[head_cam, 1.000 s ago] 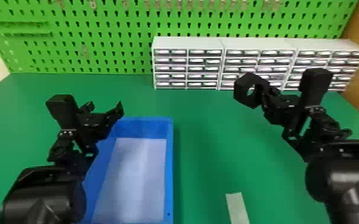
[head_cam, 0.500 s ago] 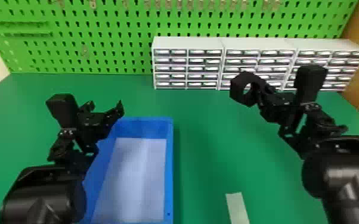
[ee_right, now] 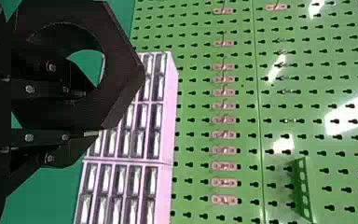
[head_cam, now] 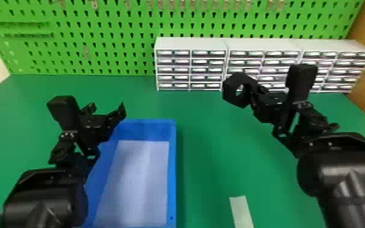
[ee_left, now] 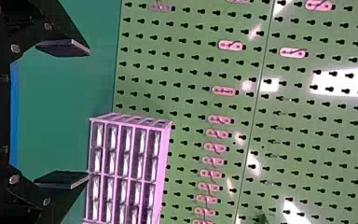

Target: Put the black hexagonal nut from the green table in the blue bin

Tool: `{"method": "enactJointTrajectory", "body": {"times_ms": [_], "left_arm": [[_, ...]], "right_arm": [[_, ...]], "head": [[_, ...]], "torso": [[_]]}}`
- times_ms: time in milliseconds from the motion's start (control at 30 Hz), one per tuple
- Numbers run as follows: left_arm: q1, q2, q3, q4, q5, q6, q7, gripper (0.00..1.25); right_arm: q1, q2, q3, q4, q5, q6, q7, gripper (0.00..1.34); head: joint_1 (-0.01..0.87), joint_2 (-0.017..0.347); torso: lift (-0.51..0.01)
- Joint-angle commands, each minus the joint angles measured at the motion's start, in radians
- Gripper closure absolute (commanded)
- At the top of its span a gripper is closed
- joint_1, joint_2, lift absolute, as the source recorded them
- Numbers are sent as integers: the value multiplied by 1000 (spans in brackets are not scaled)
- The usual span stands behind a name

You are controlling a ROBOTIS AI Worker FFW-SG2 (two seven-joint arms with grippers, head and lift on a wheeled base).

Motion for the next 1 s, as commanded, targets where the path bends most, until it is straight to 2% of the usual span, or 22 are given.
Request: {"method": "enactJointTrajectory", "body": {"times_ms": [0, 600, 967], "left_arm": [[0, 0, 0, -1, 0, 0, 0, 321], [-2, 0, 0, -1, 2, 0, 0, 320], [2, 0, 0, 1, 2, 0, 0, 321]], "right_arm": [[-8, 1, 18, 8, -10, 1, 0, 1032], [-49, -3, 118, 53, -93, 26, 0, 1032], [-74, -11, 179, 67, -140, 103, 2, 1032]], "head": [[686, 51], [686, 51], [686, 51]], "torso": [[-97], [-97], [-97]]}}
